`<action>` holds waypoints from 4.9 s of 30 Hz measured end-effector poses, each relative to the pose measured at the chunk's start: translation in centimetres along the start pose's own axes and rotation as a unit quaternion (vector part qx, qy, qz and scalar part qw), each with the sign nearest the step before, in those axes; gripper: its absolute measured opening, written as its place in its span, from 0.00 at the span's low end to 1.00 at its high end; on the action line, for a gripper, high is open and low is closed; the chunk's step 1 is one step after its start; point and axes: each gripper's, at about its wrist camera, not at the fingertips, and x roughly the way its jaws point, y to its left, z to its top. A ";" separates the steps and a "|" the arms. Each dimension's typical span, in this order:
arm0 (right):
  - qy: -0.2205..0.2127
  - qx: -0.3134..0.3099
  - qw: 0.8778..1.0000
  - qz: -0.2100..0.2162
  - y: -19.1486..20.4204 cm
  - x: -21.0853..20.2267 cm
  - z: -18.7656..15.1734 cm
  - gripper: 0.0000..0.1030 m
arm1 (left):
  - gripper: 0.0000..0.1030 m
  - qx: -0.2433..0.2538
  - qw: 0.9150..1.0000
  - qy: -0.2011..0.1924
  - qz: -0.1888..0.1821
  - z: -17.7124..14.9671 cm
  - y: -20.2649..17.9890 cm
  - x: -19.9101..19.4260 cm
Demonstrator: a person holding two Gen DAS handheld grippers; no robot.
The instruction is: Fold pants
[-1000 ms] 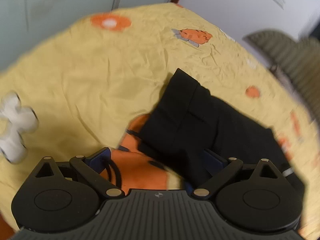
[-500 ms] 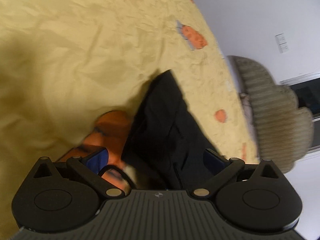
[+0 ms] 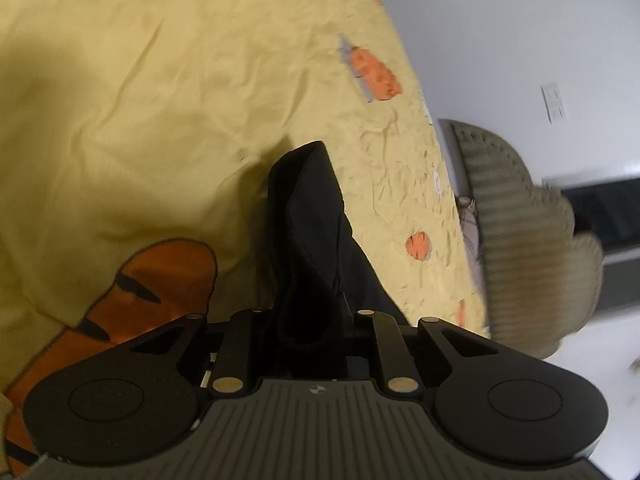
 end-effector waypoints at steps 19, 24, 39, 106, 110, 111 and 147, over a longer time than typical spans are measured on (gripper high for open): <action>-0.085 0.153 0.981 -0.081 -6.7 -7.9 -1.6 0.12 | 0.18 0.346 0.918 -0.175 0.080 -16.6 -17.3 -4.4; -0.107 0.198 0.967 -0.119 -9.8 -12.3 -3.9 0.12 | 0.20 0.391 0.906 -0.152 0.053 -21.0 -21.6 -1.8; -0.132 0.361 0.901 -0.199 -17.6 -22.5 -14.3 0.12 | 0.25 0.497 0.866 -0.051 0.024 -33.9 -28.1 9.8; -0.049 0.416 0.863 -0.283 -17.0 -32.1 -20.3 0.25 | 0.82 0.590 0.803 -0.001 0.084 -33.9 -20.7 13.5; -0.046 0.433 0.857 -0.276 -16.9 -31.7 -21.3 0.38 | 0.82 0.613 0.784 -0.022 0.092 -35.3 -20.6 13.8; -0.052 0.435 0.856 -0.275 -17.0 -31.7 -21.3 0.39 | 0.82 0.611 0.786 -0.022 0.093 -35.2 -20.6 13.9; 0.125 0.191 0.912 -0.342 -25.0 -21.7 -14.6 0.17 | 0.82 0.502 0.847 -0.012 0.171 -24.3 -22.9 17.7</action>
